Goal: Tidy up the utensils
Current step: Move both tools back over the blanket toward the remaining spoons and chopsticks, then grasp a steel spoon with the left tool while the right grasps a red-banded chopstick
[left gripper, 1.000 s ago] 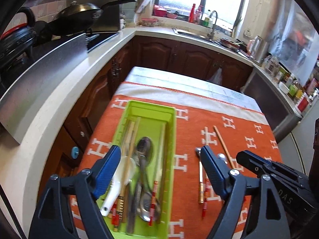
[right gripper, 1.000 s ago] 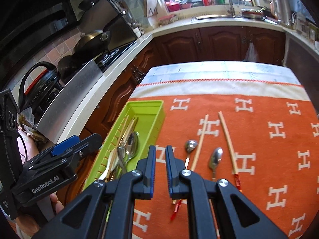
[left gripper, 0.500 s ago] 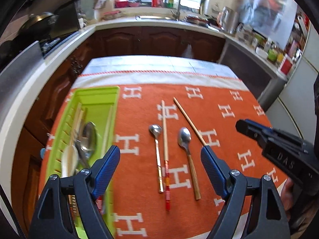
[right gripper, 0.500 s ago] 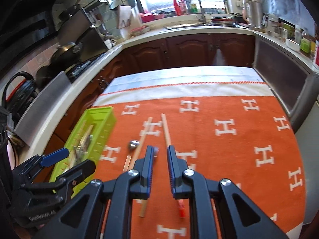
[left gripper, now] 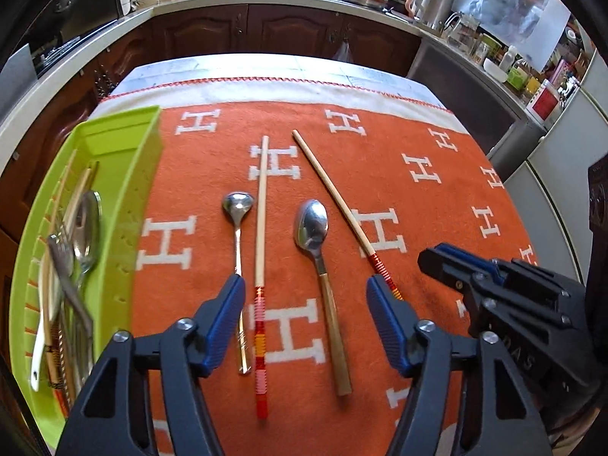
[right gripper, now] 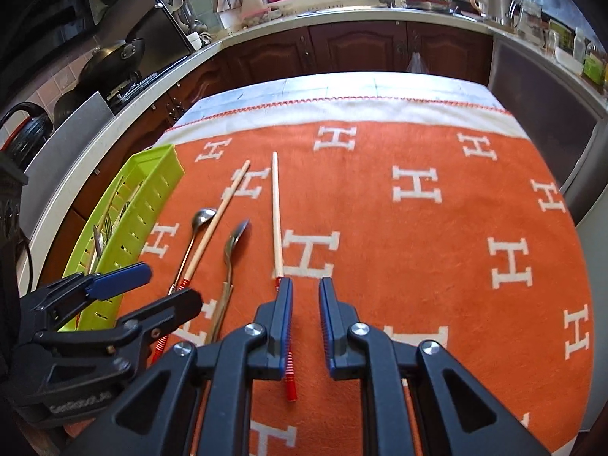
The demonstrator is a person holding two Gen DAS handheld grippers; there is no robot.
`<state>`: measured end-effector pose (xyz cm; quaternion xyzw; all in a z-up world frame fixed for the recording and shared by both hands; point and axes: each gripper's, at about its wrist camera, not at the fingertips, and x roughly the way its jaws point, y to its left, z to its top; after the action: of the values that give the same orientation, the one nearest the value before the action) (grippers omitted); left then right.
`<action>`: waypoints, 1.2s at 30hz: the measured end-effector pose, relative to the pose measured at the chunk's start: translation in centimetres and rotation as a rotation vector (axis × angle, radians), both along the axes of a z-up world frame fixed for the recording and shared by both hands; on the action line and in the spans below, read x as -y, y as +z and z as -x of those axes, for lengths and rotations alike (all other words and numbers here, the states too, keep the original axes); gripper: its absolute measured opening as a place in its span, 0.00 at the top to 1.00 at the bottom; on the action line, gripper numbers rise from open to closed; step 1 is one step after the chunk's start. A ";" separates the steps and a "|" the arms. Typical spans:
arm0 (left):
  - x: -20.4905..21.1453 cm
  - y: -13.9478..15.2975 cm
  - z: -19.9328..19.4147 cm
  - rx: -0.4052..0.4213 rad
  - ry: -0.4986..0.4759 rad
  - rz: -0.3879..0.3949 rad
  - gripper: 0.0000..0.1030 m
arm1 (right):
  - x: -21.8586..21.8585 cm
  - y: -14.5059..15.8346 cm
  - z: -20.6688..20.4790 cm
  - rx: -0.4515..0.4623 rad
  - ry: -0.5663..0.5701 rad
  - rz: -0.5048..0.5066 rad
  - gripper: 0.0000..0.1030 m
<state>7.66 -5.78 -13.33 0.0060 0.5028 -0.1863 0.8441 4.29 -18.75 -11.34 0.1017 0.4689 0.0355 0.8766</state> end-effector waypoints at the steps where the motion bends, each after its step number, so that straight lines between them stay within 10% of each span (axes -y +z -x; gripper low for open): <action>1: 0.3 -0.2 -0.3 -0.003 0.000 -0.002 0.42 | 0.1 -0.2 0.0 -0.005 0.000 -0.008 0.86; 13: 3.3 -2.6 -2.9 0.010 0.009 -0.112 0.64 | 0.3 -1.7 -0.1 -0.027 0.028 -0.037 0.86; 17: 3.9 -2.8 -3.2 0.051 0.016 -0.153 0.85 | 0.3 -1.9 -0.2 -0.029 0.037 -0.045 0.86; 36: 0.1 -1.2 -3.1 0.000 0.029 -0.049 0.98 | -2.0 -1.8 -1.4 -0.026 0.099 -0.026 0.77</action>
<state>10.77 -5.89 -14.57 0.0196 0.5074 -0.1618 0.8462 5.70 -16.78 -13.16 0.0901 0.4843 0.0838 0.8662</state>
